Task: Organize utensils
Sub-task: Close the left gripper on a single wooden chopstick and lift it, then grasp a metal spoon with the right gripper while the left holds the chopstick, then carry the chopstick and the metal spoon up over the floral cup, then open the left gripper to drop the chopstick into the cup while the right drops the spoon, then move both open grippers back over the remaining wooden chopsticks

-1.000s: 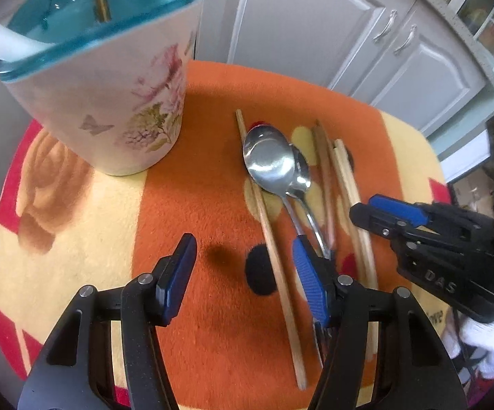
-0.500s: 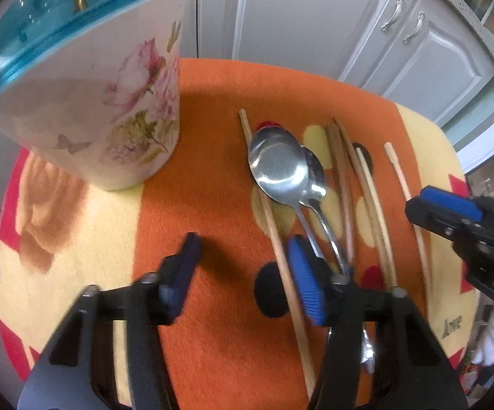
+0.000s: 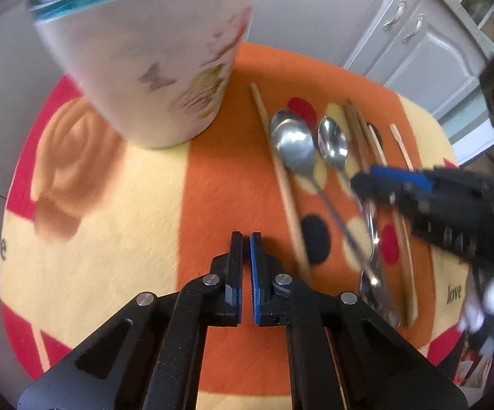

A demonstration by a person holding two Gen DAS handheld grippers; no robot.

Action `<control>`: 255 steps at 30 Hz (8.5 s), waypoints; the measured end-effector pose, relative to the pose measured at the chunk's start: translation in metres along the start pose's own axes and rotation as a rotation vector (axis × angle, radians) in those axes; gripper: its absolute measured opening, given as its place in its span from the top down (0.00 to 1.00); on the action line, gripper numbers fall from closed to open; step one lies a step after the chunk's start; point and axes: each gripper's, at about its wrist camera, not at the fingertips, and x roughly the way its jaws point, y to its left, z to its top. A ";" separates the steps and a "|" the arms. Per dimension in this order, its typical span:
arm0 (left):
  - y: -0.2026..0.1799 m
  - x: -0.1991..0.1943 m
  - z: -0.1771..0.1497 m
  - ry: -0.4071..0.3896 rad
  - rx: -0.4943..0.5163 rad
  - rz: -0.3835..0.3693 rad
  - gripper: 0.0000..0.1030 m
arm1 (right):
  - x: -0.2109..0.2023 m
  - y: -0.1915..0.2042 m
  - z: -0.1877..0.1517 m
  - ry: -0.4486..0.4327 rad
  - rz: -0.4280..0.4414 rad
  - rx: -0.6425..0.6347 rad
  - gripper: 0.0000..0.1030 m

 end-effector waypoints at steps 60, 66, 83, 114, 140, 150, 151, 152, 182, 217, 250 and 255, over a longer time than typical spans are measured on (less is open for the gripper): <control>0.011 0.003 0.018 0.005 0.001 -0.014 0.79 | 0.016 0.009 0.038 0.012 0.124 -0.343 0.68; 0.003 0.008 0.023 0.000 0.021 0.001 0.79 | 0.021 0.000 0.044 0.056 0.185 -0.312 0.91; -0.003 0.010 0.031 0.027 0.057 -0.008 0.93 | 0.007 -0.014 0.038 0.028 0.228 -0.351 0.83; 0.010 -0.039 0.027 -0.044 0.038 -0.053 0.96 | -0.066 -0.039 -0.001 -0.161 0.279 -0.175 0.97; 0.031 -0.199 0.030 -0.338 -0.003 -0.158 0.96 | -0.162 0.044 0.007 -0.344 0.198 -0.327 0.97; 0.049 -0.276 0.080 -0.528 -0.035 -0.155 0.96 | -0.205 0.081 0.064 -0.484 0.150 -0.364 0.97; 0.050 -0.283 0.089 -0.560 -0.034 -0.138 0.96 | -0.208 0.084 0.069 -0.495 0.143 -0.366 0.97; 0.050 -0.287 0.097 -0.582 -0.035 -0.120 0.96 | -0.211 0.090 0.078 -0.511 0.126 -0.369 0.97; 0.073 -0.177 0.165 -0.615 -0.068 0.114 0.96 | -0.096 0.127 0.183 -0.489 -0.079 -0.483 0.97; 0.042 -0.213 0.096 -0.536 -0.057 0.049 0.60 | -0.138 0.058 0.099 -0.376 0.080 -0.227 0.75; -0.087 -0.132 0.052 -0.297 0.111 -0.102 0.60 | -0.113 -0.073 -0.042 -0.157 -0.046 0.043 0.70; -0.085 -0.104 0.048 -0.216 0.093 -0.097 0.60 | -0.076 -0.075 -0.051 -0.084 -0.066 0.035 0.70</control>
